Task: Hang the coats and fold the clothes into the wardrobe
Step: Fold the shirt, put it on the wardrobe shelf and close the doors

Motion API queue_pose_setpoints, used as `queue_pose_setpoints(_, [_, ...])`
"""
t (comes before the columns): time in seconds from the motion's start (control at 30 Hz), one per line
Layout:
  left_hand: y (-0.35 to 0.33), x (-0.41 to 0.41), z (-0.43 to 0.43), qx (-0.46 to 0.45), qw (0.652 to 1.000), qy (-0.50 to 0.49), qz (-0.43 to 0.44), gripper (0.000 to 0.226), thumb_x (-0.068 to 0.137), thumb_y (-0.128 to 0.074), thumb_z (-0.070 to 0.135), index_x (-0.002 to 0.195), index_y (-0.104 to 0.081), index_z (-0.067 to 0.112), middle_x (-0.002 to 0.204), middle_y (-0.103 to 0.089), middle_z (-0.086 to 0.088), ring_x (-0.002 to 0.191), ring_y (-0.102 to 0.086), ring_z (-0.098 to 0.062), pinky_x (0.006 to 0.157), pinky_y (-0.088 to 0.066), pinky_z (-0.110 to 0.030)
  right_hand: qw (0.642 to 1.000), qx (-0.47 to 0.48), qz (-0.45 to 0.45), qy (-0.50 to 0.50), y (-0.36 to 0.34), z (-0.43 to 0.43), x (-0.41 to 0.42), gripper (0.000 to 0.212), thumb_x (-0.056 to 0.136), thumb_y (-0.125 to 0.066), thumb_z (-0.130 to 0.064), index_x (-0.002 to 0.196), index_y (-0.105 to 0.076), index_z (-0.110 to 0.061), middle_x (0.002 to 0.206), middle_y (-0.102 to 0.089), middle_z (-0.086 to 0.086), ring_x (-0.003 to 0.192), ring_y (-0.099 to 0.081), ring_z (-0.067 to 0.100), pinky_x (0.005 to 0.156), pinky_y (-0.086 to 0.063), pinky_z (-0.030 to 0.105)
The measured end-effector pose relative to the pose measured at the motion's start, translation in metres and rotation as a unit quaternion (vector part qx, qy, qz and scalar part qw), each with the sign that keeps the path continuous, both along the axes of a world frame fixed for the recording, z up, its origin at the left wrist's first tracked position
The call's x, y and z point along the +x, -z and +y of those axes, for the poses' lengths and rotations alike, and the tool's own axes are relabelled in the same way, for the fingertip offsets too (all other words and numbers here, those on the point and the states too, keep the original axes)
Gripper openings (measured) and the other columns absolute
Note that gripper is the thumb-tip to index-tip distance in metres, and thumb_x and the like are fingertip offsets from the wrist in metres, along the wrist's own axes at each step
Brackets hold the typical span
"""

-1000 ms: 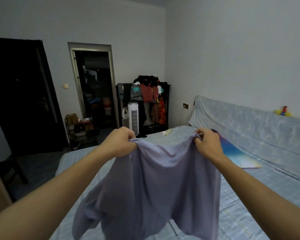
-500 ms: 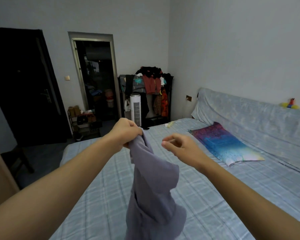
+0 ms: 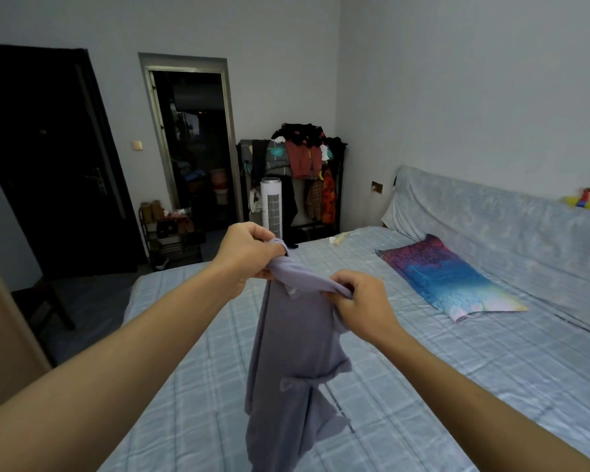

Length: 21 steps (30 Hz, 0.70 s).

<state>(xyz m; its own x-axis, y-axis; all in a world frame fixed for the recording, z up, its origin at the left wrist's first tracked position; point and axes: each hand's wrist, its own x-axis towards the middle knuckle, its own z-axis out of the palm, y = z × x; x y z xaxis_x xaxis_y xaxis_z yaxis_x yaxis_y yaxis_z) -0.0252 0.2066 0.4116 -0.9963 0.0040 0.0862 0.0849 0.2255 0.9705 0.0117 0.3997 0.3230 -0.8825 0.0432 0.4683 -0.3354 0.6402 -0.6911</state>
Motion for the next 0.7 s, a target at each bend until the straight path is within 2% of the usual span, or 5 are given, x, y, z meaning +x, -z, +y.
queue_pose_setpoints(0.2, [0.002, 0.001, -0.018, 0.027, 0.998, 0.051, 0.007, 0.031, 0.077, -0.08, 0.001, 0.103, -0.065, 0.006, 0.094, -0.07, -0.014, 0.09, -0.07, -0.024, 0.061, -0.058, -0.024, 0.997, -0.013, 0.071, -0.025, -0.026, 0.0, -0.005, 0.033, 0.083, -0.065, 0.0, 0.064, -0.066, -0.025, 0.052, -0.055, -0.013, 0.053, -0.049, 0.0, 0.052, -0.034, 0.014])
queue_pose_setpoints(0.33, [0.012, 0.001, -0.02, -0.074, 0.995, 0.055, 0.038, 0.037, 0.069, -0.085, 0.003, 0.1, -0.068, 0.015, 0.095, -0.072, -0.005, 0.09, -0.071, -0.018, 0.076, -0.059, -0.029, 0.994, -0.021, 0.101, -0.026, -0.042, 0.003, -0.004, 0.037, 0.084, -0.064, 0.003, 0.075, -0.069, -0.032, 0.059, -0.061, -0.023, 0.06, -0.057, -0.006, 0.055, -0.039, 0.009])
queue_pose_setpoints(0.4, [0.016, 0.004, -0.016, -0.132, 0.988, 0.047, 0.059, 0.044, 0.065, -0.089, 0.01, 0.101, -0.067, 0.022, 0.098, -0.07, 0.002, 0.092, -0.069, -0.013, 0.078, -0.058, -0.03, 0.994, -0.019, 0.1, -0.035, -0.048, 0.005, -0.004, 0.03, 0.084, -0.063, 0.005, 0.082, -0.076, -0.022, 0.071, -0.07, -0.013, 0.068, -0.063, 0.001, 0.06, -0.049, 0.021])
queue_pose_setpoints(0.57, [0.019, 0.012, 0.005, -0.302, 0.916, 0.123, 0.232, 0.066, 0.058, -0.09, 0.035, 0.117, -0.06, 0.031, 0.115, -0.057, 0.016, 0.11, -0.05, -0.004, 0.088, -0.04, -0.021, 0.992, 0.008, 0.1, -0.077, -0.055, 0.006, 0.002, 0.03, 0.077, -0.059, 0.01, 0.085, -0.078, -0.012, 0.075, -0.073, -0.001, 0.07, -0.065, 0.009, 0.062, -0.051, 0.027])
queue_pose_setpoints(0.7, [0.022, 0.018, 0.025, -0.237, 0.917, 0.176, 0.269, 0.037, 0.071, -0.08, 0.013, 0.104, -0.067, 0.024, 0.087, -0.071, 0.007, 0.083, -0.067, -0.006, 0.074, -0.055, -0.03, 0.991, 0.003, 0.093, -0.099, -0.052, 0.009, 0.01, 0.034, 0.077, -0.06, 0.009, 0.088, -0.078, -0.018, 0.072, -0.071, -0.01, 0.065, -0.06, -0.003, 0.059, -0.044, 0.014])
